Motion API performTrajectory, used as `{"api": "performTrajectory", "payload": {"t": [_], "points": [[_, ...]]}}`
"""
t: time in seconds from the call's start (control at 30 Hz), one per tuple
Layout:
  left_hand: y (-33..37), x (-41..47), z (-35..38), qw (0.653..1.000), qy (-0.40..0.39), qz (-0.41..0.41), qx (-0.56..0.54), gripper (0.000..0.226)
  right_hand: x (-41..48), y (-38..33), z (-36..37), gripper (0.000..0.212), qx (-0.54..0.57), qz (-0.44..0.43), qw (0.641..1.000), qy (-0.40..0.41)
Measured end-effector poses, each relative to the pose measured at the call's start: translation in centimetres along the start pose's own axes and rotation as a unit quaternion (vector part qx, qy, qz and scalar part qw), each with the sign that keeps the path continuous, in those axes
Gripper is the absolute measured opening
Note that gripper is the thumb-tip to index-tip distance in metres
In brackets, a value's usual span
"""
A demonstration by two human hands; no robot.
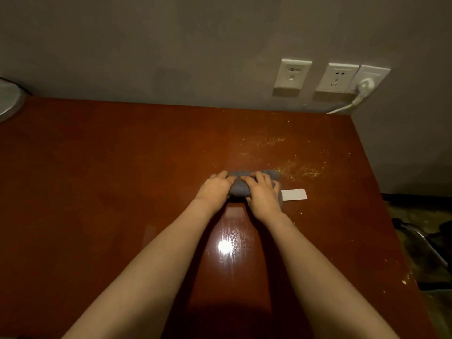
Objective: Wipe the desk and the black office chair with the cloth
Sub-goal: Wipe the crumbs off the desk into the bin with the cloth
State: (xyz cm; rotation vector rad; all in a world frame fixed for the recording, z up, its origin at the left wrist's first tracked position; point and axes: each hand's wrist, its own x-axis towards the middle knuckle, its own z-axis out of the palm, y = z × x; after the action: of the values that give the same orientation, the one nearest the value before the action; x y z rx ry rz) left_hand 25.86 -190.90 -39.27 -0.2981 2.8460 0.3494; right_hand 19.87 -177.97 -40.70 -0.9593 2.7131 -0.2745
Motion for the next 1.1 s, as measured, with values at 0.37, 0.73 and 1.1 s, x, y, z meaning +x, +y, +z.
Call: {"api": "performTrajectory", "payload": {"t": [0.37,0.73,1.1], "points": [[-3.0,6.6,-2.3,1.0,0.017,0.005,-0.014,0.05,7.4,-0.1,-1.5,0.057,-0.004,0.008,1.0,-0.001],[-6.2,13.1,-3.9,0.998,0.041,0.048,0.004,0.051,13.3,-0.4,-1.1,0.056,-0.007,0.055,0.997,0.05],[-5.8,14.1,-6.6,0.997,0.058,0.046,-0.021,0.046,15.7,0.5,-4.4,0.054,-0.017,0.006,0.999,0.039]]}}
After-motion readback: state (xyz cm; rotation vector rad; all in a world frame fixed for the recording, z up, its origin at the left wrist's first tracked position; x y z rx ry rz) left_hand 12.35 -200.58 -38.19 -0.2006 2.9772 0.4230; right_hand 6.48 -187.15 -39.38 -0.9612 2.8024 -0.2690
